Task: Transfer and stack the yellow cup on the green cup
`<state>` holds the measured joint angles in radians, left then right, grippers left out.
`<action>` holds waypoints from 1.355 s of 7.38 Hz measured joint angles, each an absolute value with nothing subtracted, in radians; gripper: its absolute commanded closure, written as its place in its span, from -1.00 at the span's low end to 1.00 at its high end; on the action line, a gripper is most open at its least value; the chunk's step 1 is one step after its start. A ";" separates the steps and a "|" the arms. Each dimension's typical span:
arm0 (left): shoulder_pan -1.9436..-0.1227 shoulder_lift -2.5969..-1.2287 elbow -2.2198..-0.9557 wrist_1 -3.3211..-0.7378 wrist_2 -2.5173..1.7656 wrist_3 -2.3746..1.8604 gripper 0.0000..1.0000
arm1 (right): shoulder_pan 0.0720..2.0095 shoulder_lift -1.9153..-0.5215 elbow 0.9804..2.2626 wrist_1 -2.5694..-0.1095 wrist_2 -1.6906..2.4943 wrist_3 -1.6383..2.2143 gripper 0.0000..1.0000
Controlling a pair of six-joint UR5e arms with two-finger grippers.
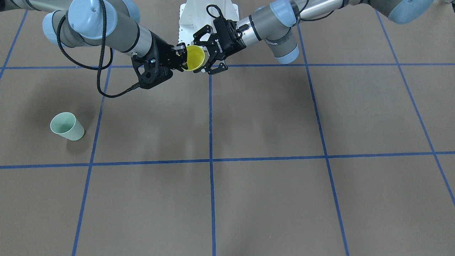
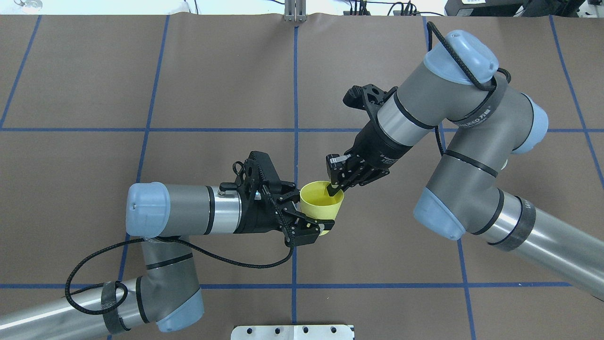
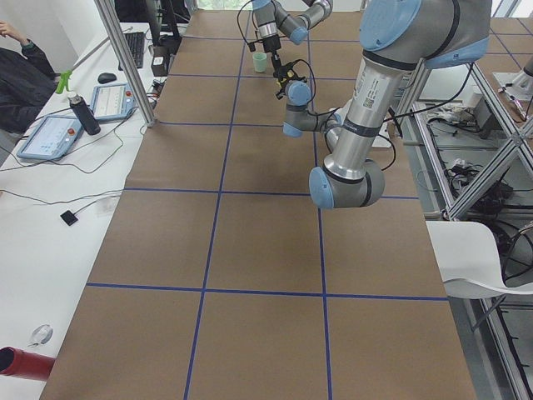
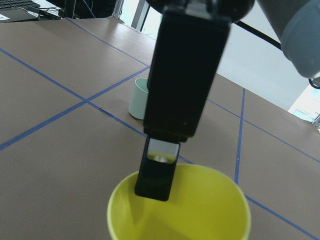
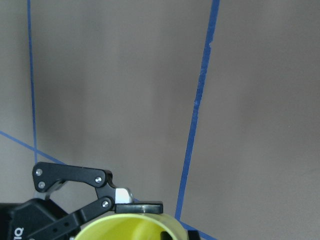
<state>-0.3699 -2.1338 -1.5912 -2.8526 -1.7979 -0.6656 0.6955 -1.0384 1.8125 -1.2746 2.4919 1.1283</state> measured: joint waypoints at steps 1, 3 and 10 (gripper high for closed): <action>-0.370 -2.142 -1.592 -2.853 -1.797 -0.697 -1.00 | 0.696 -1.038 1.813 -1.275 2.488 1.129 1.00; -0.370 -2.152 -1.591 -2.853 -1.796 -0.767 -1.00 | 0.696 -1.039 1.813 -1.275 2.483 1.129 1.00; -0.383 -2.161 -1.591 -2.853 -1.793 -0.862 -1.00 | 0.731 -1.051 1.815 -1.275 2.488 1.115 1.00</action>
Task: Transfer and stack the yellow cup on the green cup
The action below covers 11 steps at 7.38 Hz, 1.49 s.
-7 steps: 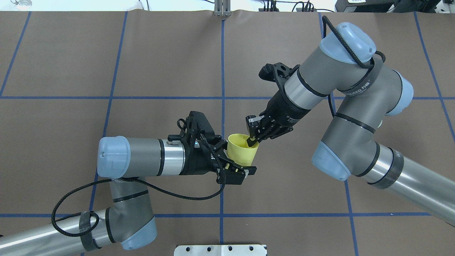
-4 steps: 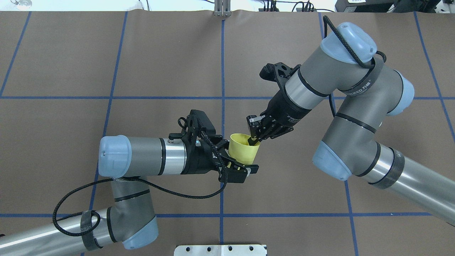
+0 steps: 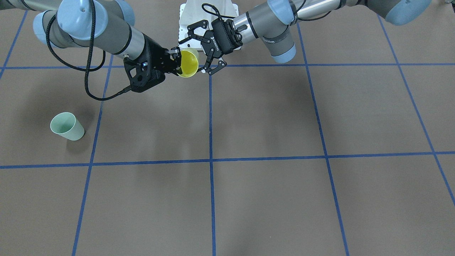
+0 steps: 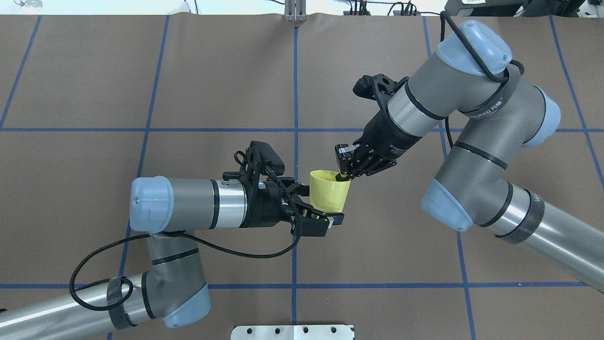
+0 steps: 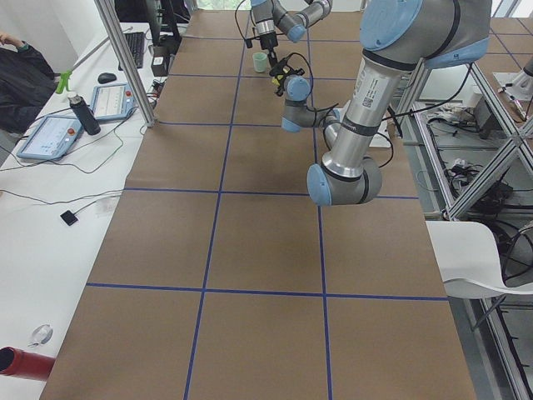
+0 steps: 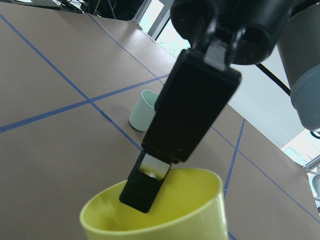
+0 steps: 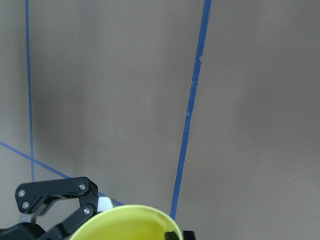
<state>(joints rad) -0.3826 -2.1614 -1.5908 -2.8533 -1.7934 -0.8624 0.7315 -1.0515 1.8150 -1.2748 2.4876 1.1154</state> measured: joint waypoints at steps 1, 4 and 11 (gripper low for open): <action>-0.389 -2.161 -1.591 -2.853 -1.793 -0.870 -1.00 | 0.737 -1.053 1.816 -1.275 2.490 1.114 1.00; -0.404 -2.161 -1.594 -2.853 -1.794 -0.926 -1.00 | 0.746 -1.071 1.821 -1.275 2.491 1.109 1.00; -0.455 -2.157 -1.597 -2.842 -1.795 -0.952 -0.99 | 0.891 -1.094 1.751 -1.279 2.408 1.020 1.00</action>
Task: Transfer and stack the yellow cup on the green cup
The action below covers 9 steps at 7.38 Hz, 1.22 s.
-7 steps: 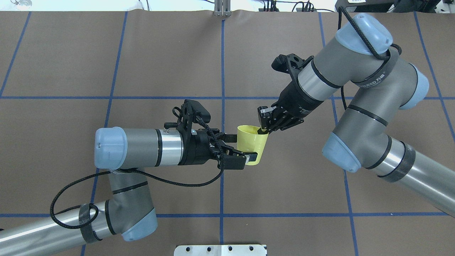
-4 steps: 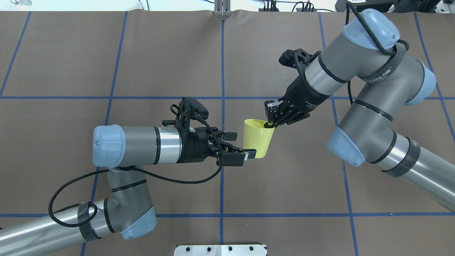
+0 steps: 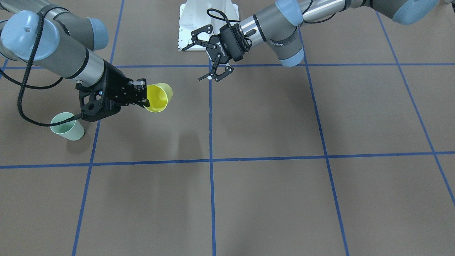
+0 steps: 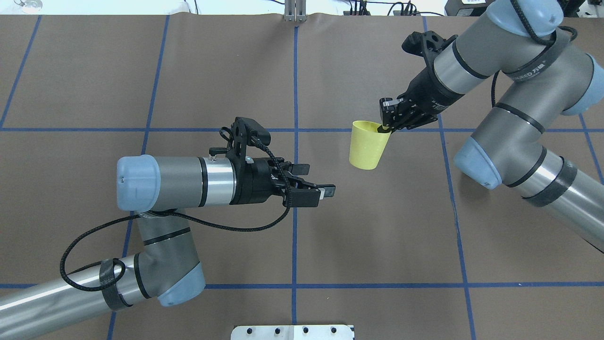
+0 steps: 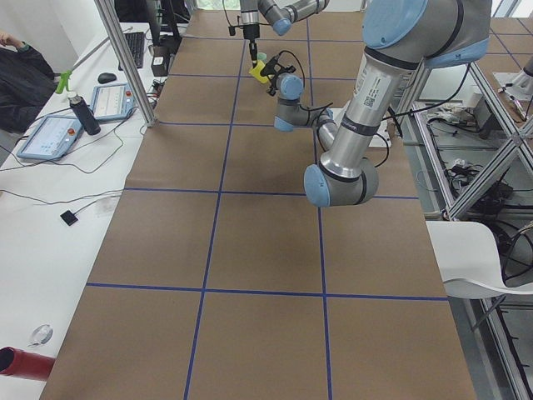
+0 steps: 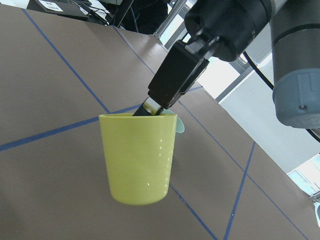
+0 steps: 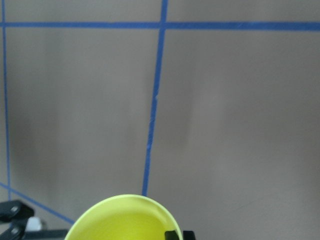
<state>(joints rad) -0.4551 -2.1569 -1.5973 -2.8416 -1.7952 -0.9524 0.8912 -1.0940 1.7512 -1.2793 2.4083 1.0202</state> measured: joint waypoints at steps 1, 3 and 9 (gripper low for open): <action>-0.483 -2.155 -1.596 -2.818 -1.795 -0.951 -0.99 | 0.907 -1.094 1.755 -1.279 2.365 1.018 1.00; -0.541 -2.143 -1.594 -2.727 -1.793 -0.944 -0.99 | 0.936 -1.097 1.765 -1.280 2.275 1.017 1.00; -0.666 -2.008 -1.598 -2.632 -1.797 -0.938 -0.99 | 1.028 -1.270 1.907 -1.281 2.007 0.955 1.00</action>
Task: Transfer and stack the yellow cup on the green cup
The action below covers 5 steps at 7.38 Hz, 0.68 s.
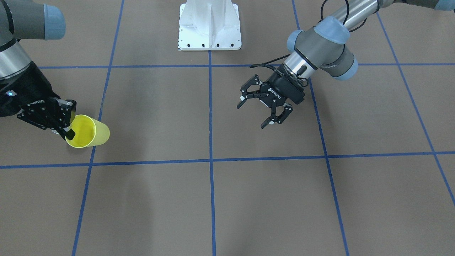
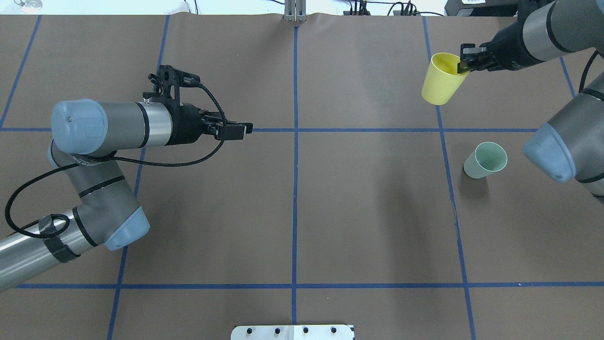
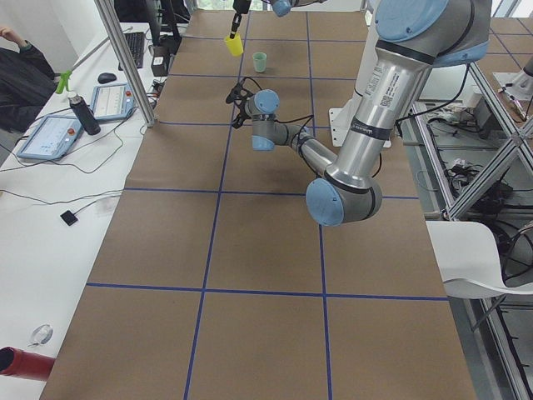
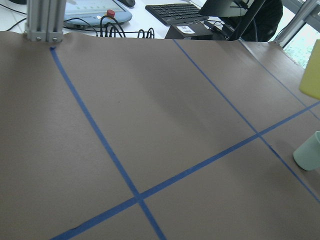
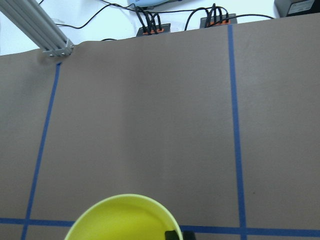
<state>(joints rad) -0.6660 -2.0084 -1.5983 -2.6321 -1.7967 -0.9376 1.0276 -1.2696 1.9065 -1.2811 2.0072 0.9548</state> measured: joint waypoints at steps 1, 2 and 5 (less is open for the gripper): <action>-0.677 -1.989 -1.604 -2.621 -1.799 -0.939 -0.99 | 1.028 -1.328 1.939 -1.282 1.969 0.902 1.00; -0.690 -1.969 -1.607 -2.607 -1.802 -0.939 -0.99 | 1.029 -1.393 1.973 -1.282 1.932 0.846 1.00; -0.777 -1.939 -1.639 -2.494 -1.857 -0.938 -1.00 | 1.026 -1.529 2.056 -1.278 1.823 0.769 1.00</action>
<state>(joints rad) -0.7769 -1.9392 -1.6392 -2.4943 -1.8574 -0.9375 1.0256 -1.5290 2.0565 -1.2778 1.8235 0.7693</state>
